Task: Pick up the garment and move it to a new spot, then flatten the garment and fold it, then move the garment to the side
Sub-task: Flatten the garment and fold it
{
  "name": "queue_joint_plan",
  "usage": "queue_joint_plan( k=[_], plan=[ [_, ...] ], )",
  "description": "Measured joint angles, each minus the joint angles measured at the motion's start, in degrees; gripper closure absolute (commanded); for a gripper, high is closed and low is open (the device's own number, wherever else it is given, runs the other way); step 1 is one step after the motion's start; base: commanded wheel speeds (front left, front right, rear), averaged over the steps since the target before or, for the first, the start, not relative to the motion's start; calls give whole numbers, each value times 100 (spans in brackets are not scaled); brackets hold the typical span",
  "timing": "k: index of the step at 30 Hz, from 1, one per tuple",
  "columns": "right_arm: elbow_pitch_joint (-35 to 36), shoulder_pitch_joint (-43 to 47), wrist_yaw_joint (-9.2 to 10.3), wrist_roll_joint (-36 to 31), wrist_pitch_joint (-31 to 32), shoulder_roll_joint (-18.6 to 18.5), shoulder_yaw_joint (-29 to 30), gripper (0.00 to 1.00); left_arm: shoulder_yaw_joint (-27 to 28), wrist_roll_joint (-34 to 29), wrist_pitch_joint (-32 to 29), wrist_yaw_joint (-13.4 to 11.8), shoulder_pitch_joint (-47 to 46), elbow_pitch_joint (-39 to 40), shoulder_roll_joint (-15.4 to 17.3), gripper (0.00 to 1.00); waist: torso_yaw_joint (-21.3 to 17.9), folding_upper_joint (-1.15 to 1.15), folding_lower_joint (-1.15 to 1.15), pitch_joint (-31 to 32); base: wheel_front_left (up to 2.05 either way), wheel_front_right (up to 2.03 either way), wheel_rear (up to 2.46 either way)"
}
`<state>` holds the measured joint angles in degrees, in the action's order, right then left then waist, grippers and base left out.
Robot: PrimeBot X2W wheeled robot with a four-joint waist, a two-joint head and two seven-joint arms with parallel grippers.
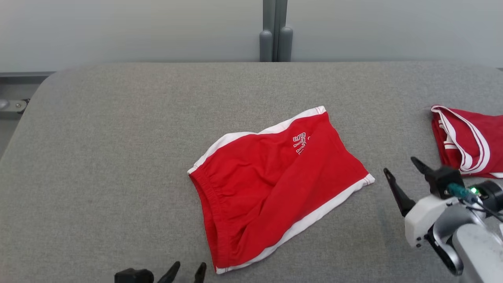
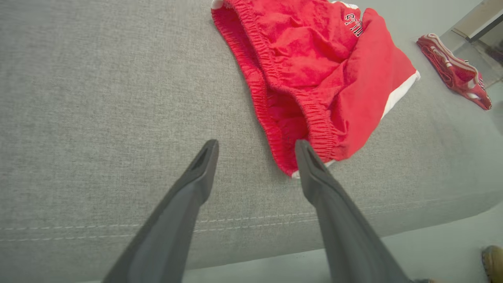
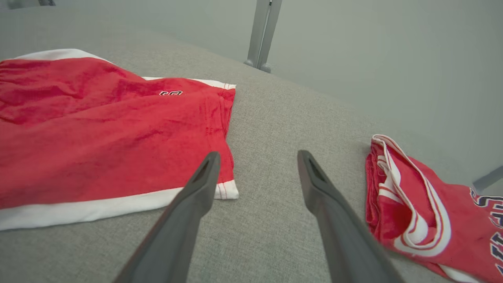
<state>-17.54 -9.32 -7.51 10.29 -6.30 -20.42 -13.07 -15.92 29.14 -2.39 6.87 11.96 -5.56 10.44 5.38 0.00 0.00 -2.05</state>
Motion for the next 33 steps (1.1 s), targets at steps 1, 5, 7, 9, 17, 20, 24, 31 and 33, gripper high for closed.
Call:
queue_joint_plan(
  k=[1, 5, 7, 9, 17, 20, 24, 31, 33],
  plan=[
    [-53, -237, 0, 81, 224, -160, -163, 0, -55, 71, -203, 13, -2, 121, -5, 0, 5, 0, 0, -61, 0, 0, 0],
    [-245, -878, 0, 560, 1083, -726, -853, 0, -330, 278, -802, 19, -59, 490, -19, 0, 47, 0, 0, -310, 0, 0, 0],
    [-301, -1084, -1, 854, 1415, -959, -1126, 0, -461, 287, -995, 22, -153, 588, -12, 0, 83, 0, 0, -435, 0, 0, 0],
    [-310, -1230, 0, 1138, 1666, -1167, -1439, 0, -555, 316, -1121, 24, -222, 647, -5, 0, 127, 0, 0, -553, 0, 0, 0],
    [-322, -1631, -1, 1887, 1908, -1494, -2296, 0, -846, 302, -1372, 29, -428, 676, 74, 0, 290, 0, 0, -877, 0, 0, 0],
    [-359, -1775, -1, 2018, 1905, -1538, -2514, 0, -936, 302, -1469, 36, -445, 671, 98, 0, 310, 0, 0, -933, 0, 0, 0],
    [-466, -1922, -1, 2158, 1872, -1569, -2714, 0, -1006, 237, -1470, 36, -588, 625, 134, 0, 335, 0, 0, -981, 0, 0, 0],
    [-592, -2058, -1, 2358, 1803, -1618, -2976, 16, -1172, 76, -1462, 24, -791, 389, 103, 0, 397, 0, 0, -1069, 0, 0, 0],
    [-621, -2086, -1, 2393, 1778, -1631, -3025, 16, -1201, 51, -1414, 24, -827, 314, 96, 0, 409, 0, 0, -1098, 0, 0, 0]
  ],
)
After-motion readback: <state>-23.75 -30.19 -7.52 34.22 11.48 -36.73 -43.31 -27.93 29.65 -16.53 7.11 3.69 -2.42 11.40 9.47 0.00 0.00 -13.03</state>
